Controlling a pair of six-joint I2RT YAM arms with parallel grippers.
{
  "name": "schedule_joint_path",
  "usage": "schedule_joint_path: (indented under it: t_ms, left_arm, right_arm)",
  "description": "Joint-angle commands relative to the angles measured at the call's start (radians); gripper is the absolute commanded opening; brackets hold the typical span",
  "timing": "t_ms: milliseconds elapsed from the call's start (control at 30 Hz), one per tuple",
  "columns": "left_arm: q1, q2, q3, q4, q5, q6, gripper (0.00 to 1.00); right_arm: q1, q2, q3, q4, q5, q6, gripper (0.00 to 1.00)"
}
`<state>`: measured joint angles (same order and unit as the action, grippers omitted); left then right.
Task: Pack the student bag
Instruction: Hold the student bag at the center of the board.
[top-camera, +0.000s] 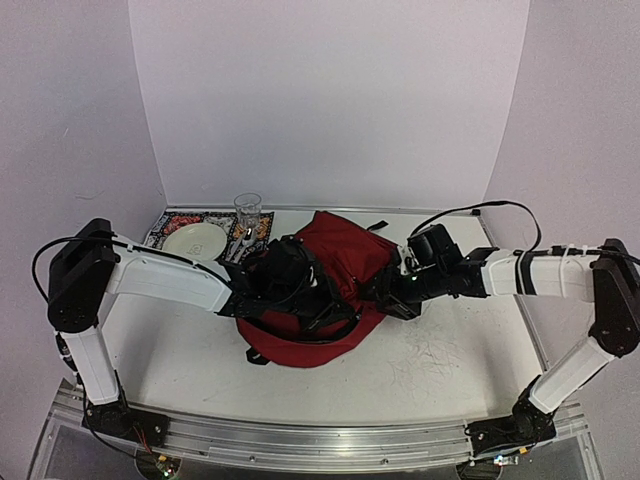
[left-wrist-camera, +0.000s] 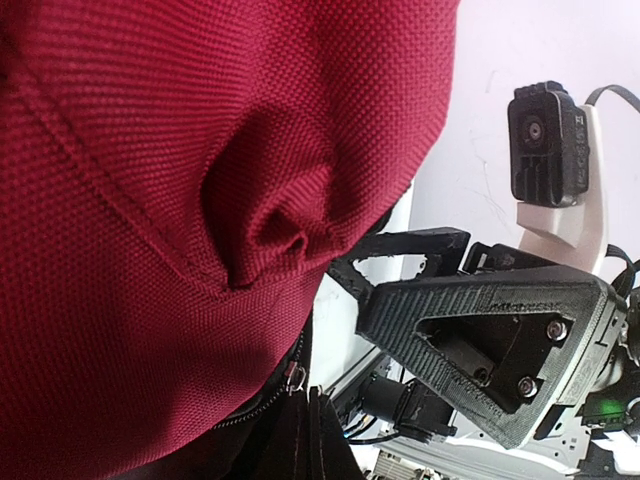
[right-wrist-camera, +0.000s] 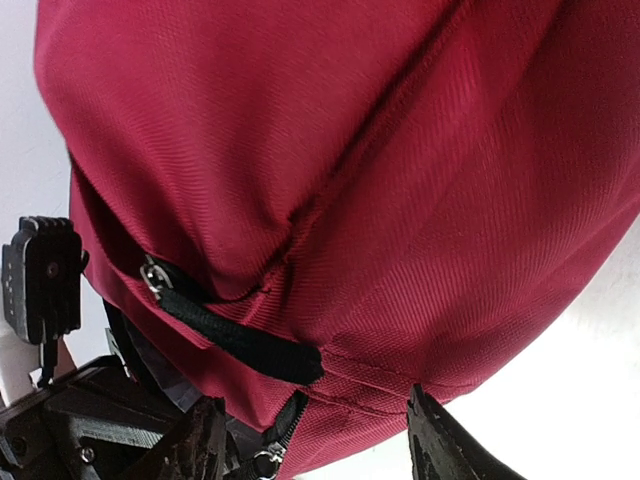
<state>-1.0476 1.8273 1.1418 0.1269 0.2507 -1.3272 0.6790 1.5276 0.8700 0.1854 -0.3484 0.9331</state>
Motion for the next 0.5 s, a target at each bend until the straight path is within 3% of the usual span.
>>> schedule_joint_path:
  t_ms: [0, 267, 467]
  left_arm:
    - [-0.010, 0.008, 0.054, 0.002, 0.019, 0.028, 0.00]
    - [-0.012, 0.022, 0.072, 0.002, 0.022, 0.037, 0.00]
    - [-0.017, 0.025, 0.076, 0.002, 0.023, 0.042, 0.00]
  right_arm:
    - [0.005, 0.047, -0.006, -0.001, -0.006, 0.042, 0.63]
    - [0.026, 0.110, 0.013, 0.047, -0.051, 0.062, 0.60]
    - [0.027, 0.129, 0.000, 0.092, -0.088, 0.088, 0.52]
